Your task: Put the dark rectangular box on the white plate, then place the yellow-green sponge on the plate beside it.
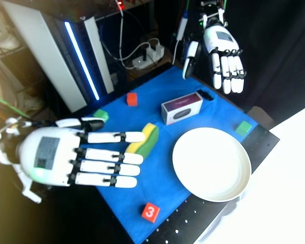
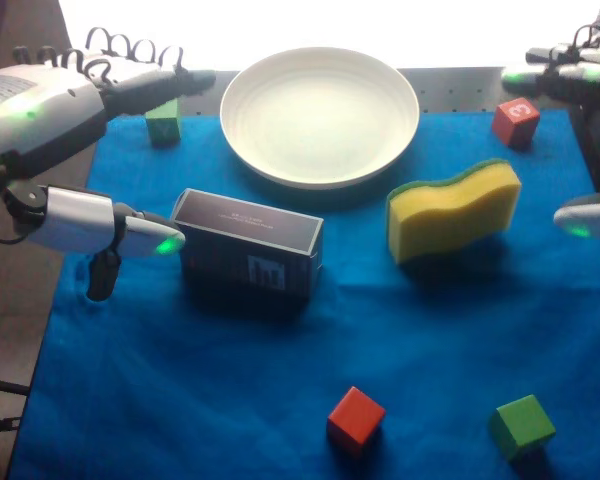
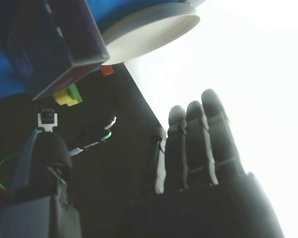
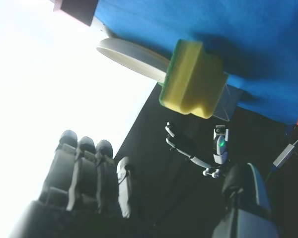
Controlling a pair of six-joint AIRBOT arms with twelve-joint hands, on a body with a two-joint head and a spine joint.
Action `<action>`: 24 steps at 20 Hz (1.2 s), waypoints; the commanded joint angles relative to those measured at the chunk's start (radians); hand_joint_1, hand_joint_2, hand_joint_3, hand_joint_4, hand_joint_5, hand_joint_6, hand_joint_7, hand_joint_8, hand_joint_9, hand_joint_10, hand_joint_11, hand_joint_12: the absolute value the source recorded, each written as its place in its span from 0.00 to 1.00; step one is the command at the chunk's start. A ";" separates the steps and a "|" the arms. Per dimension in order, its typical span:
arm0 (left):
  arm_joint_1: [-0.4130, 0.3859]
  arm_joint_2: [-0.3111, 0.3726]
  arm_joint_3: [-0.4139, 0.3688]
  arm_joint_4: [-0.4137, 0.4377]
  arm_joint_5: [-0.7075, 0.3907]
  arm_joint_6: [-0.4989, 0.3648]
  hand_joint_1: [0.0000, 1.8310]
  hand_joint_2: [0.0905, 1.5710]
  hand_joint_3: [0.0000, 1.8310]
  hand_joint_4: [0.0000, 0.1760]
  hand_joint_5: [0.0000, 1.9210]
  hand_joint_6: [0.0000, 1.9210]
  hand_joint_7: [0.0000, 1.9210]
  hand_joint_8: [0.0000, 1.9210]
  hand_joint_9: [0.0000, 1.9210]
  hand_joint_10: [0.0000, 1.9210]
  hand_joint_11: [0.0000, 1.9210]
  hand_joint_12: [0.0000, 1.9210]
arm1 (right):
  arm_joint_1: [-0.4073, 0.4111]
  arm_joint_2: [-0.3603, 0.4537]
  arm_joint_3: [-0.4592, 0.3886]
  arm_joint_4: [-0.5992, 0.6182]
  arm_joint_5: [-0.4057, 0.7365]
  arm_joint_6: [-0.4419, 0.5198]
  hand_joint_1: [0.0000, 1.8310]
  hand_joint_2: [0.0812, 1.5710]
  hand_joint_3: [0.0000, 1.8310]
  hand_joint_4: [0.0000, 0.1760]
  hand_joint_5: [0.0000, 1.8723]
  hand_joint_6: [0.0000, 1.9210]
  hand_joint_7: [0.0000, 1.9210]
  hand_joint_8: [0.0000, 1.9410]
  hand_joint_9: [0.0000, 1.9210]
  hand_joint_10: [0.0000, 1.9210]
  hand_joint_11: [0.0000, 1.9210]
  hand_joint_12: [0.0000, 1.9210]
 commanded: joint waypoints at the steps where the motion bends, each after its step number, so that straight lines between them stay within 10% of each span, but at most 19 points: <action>1: -0.023 -0.002 0.007 -0.001 -0.101 0.000 0.40 0.59 0.00 0.41 0.10 0.00 0.11 0.00 0.08 0.00 0.00 0.16 | 0.015 -0.004 0.008 0.037 0.114 0.005 0.39 0.64 0.00 0.73 0.17 0.00 0.08 0.00 0.06 0.00 0.00 0.17; 3: -0.053 -0.020 0.019 0.038 -0.051 0.000 0.39 0.58 0.00 0.57 0.09 0.00 0.10 0.00 0.09 0.00 0.00 0.20 | 0.015 -0.005 0.012 0.038 0.114 0.005 0.38 0.65 0.00 0.70 0.17 0.00 0.08 0.00 0.06 0.00 0.00 0.19; 8: -0.125 -0.077 0.048 0.153 0.062 -0.014 0.35 0.54 0.00 0.55 0.09 0.00 0.09 0.00 0.12 0.00 0.00 0.33 | 0.015 -0.010 0.019 0.038 0.114 0.005 0.37 0.65 0.00 0.73 0.17 0.00 0.07 0.00 0.06 0.00 0.00 0.19; 11: -0.170 -0.133 0.113 0.342 0.143 -0.216 0.44 0.53 0.00 0.58 0.11 0.01 0.13 0.01 0.13 0.00 0.00 0.40 | 0.015 -0.012 0.021 0.038 0.114 0.005 0.37 0.65 0.00 0.69 0.16 0.00 0.07 0.00 0.06 0.00 0.00 0.19; 12: -0.172 -0.139 0.119 0.351 0.147 -0.233 0.47 0.53 0.00 0.42 0.14 0.00 0.17 0.00 0.16 0.00 0.00 0.45 | 0.015 -0.012 0.021 0.038 0.114 0.005 0.38 0.66 0.00 0.64 0.16 0.00 0.07 0.00 0.06 0.00 0.00 0.19; 13: -0.172 -0.155 0.138 0.376 0.159 -0.271 0.50 0.54 0.00 0.00 0.23 0.01 0.26 0.01 0.26 0.02 0.07 0.50 | 0.015 -0.012 0.021 0.038 0.114 0.005 0.37 0.66 0.00 0.65 0.17 0.00 0.08 0.00 0.06 0.00 0.00 0.19; 16: -0.172 -0.187 0.179 0.411 0.165 -0.361 0.51 0.66 0.00 0.00 0.45 0.01 0.48 0.03 0.47 0.07 0.24 0.56 | 0.015 -0.014 0.020 0.038 0.114 0.005 0.37 0.65 0.00 0.70 0.17 0.00 0.07 0.00 0.06 0.00 0.00 0.20; 17: -0.172 -0.189 0.183 0.411 0.164 -0.366 0.63 0.70 0.00 0.00 0.46 0.42 0.51 0.47 0.52 0.13 0.30 0.59 | 0.015 -0.014 0.020 0.039 0.114 0.005 0.37 0.65 0.00 0.72 0.17 0.00 0.07 0.00 0.06 0.00 0.00 0.20; 18: -0.172 -0.188 0.183 0.411 0.161 -0.367 0.65 0.71 0.00 0.00 0.45 0.53 0.50 0.57 0.51 0.32 0.35 0.70 | 0.015 -0.014 0.020 0.040 0.114 0.005 0.37 0.65 0.00 0.73 0.17 0.00 0.07 0.00 0.06 0.00 0.00 0.20; 20: -0.172 -0.186 0.188 0.398 0.143 -0.368 0.68 0.67 0.00 0.00 0.51 0.45 0.59 0.47 0.58 0.49 0.50 0.80 | 0.015 -0.015 0.020 0.040 0.114 0.005 0.37 0.65 0.00 0.80 0.16 0.00 0.07 0.00 0.06 0.00 0.00 0.18; 24: -0.203 -0.182 0.200 0.363 0.085 -0.368 0.69 0.67 0.00 0.00 0.53 0.41 0.56 0.53 0.53 0.46 0.41 0.74 | 0.015 -0.016 0.021 0.041 0.114 0.005 0.38 0.65 0.00 0.63 0.17 0.00 0.08 0.00 0.06 0.00 0.00 0.18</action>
